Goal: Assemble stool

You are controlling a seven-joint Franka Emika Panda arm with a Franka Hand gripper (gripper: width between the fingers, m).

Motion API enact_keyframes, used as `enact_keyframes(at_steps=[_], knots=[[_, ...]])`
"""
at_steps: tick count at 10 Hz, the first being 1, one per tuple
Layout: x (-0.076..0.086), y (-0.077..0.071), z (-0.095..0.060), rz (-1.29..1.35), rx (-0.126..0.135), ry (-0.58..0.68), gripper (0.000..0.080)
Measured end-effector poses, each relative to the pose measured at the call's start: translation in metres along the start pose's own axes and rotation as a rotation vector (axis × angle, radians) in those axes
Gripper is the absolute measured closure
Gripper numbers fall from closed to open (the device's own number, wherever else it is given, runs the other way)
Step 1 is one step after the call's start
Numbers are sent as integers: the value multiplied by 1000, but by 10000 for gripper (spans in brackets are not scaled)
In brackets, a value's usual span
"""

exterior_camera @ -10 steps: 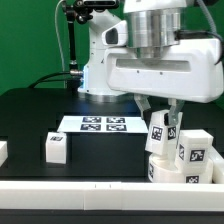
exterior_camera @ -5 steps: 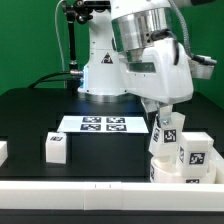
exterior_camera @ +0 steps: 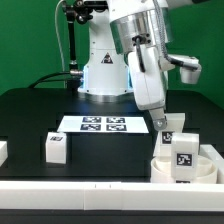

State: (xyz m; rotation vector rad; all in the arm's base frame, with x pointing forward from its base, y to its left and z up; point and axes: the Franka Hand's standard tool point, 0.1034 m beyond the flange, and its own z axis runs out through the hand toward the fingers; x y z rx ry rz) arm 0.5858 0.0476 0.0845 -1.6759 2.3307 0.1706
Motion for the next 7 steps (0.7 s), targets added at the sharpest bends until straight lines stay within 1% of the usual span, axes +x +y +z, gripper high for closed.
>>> enact_keyframes(at_steps=[1,2,4,5,7], knots=[[0,-1,0,102,9,-10,463],[-2,0,0,167,-8,-15,463],[-5,3,0,284,-73,-27,463],[-6,3,1,372,-84,-26,463],[-7,3,0,451,-98,-32,463]])
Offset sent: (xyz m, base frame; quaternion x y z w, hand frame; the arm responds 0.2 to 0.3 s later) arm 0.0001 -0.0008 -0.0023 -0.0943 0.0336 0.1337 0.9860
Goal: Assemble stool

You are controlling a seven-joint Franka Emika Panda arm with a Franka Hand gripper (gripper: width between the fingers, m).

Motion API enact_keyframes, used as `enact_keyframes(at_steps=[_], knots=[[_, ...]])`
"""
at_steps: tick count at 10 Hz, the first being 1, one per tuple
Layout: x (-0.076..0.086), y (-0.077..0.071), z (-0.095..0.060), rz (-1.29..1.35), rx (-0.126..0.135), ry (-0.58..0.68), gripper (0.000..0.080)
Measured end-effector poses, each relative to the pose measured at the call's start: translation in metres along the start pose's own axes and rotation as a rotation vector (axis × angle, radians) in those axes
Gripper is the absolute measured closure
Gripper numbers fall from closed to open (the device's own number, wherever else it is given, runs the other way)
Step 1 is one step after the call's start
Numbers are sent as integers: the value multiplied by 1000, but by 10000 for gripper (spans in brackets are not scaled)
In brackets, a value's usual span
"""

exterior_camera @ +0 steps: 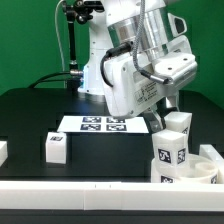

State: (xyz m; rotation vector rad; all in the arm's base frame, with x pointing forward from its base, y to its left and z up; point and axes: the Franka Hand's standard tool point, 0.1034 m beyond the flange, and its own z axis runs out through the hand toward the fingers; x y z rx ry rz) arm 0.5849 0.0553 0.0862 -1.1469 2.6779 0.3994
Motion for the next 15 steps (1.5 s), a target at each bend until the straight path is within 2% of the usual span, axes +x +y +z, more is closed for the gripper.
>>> enact_keyframes(at_steps=[1,2,3,4,5,7,9,11,15], knots=[[-1,0,0,24,4,-1,456],[-1,2,1,3,-6,2,456],[-2,6,1,1,-31,5,273],[-2,8,1,0,-46,6,273],[-3,8,1,-28,-46,5,174],[-5,7,-2,-81,-38,-5,155],[-14,8,-17,-258,-37,-23,150],[-17,2,-27,-435,-37,-38,150],[-17,1,-27,-698,-35,-44,150]])
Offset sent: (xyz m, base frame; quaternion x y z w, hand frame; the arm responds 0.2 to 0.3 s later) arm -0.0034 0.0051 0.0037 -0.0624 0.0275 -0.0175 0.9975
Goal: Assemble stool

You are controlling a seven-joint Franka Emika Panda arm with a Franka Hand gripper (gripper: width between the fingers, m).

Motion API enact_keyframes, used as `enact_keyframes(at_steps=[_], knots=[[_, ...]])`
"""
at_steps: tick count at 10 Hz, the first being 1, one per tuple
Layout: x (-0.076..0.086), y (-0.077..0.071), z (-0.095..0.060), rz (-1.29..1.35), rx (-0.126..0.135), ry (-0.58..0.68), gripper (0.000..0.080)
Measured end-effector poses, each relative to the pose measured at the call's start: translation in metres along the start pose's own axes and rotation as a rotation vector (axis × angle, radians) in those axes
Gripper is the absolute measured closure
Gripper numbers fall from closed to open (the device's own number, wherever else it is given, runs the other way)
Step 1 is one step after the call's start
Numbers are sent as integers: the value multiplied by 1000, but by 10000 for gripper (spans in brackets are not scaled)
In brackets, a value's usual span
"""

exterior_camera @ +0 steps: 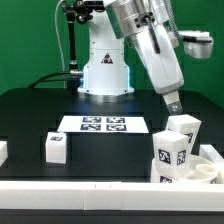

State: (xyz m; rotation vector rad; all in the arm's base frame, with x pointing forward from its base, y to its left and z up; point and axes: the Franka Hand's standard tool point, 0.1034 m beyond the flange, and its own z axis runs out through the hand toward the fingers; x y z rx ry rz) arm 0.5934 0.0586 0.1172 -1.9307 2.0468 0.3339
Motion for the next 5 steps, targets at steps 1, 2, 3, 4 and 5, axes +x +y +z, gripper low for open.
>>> enact_keyframes(at_steps=[1,2,3,4,5], knots=[[0,0,1,-103,-1,0,150],[-2,2,4,-265,0,4,150],[-6,4,5,-376,-38,25,150],[-8,2,5,-518,-47,37,150],[-6,3,5,-575,-48,37,150]])
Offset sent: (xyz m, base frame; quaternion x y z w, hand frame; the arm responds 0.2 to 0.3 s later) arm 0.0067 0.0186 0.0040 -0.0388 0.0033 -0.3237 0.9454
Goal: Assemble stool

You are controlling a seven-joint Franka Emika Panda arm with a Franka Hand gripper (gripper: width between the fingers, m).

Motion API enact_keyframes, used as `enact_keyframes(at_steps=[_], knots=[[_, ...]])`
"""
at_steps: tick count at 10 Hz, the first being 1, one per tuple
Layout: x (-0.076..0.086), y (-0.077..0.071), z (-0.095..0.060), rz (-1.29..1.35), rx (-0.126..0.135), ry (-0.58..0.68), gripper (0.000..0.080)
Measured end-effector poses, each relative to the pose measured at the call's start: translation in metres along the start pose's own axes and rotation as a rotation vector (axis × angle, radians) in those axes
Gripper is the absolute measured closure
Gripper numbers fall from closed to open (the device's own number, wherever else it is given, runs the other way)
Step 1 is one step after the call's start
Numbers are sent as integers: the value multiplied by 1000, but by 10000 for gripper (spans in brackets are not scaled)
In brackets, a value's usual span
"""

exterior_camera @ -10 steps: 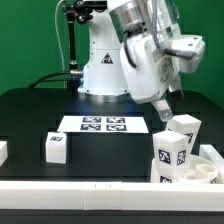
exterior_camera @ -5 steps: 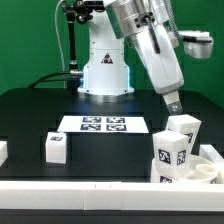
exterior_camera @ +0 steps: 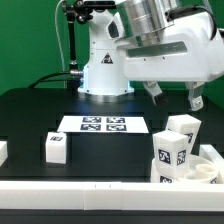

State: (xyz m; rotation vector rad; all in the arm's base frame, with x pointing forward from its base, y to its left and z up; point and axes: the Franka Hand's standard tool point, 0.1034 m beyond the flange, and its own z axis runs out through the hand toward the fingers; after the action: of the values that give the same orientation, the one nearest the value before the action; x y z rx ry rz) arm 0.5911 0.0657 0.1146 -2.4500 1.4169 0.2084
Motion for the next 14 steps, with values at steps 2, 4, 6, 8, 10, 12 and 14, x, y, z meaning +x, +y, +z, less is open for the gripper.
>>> enact_keyframes(at_steps=[2,4,6,8,10,12,14], knots=[[1,1,0,-112,-1,1,150],[-1,0,2,-278,-13,21,150],[-13,-6,7,-629,-111,79,150],[-19,-10,9,-869,-167,87,150],[-15,-8,8,-982,-174,78,150],[-12,-8,10,-1158,-184,90,150],[-8,-4,15,-1303,-208,78,150]])
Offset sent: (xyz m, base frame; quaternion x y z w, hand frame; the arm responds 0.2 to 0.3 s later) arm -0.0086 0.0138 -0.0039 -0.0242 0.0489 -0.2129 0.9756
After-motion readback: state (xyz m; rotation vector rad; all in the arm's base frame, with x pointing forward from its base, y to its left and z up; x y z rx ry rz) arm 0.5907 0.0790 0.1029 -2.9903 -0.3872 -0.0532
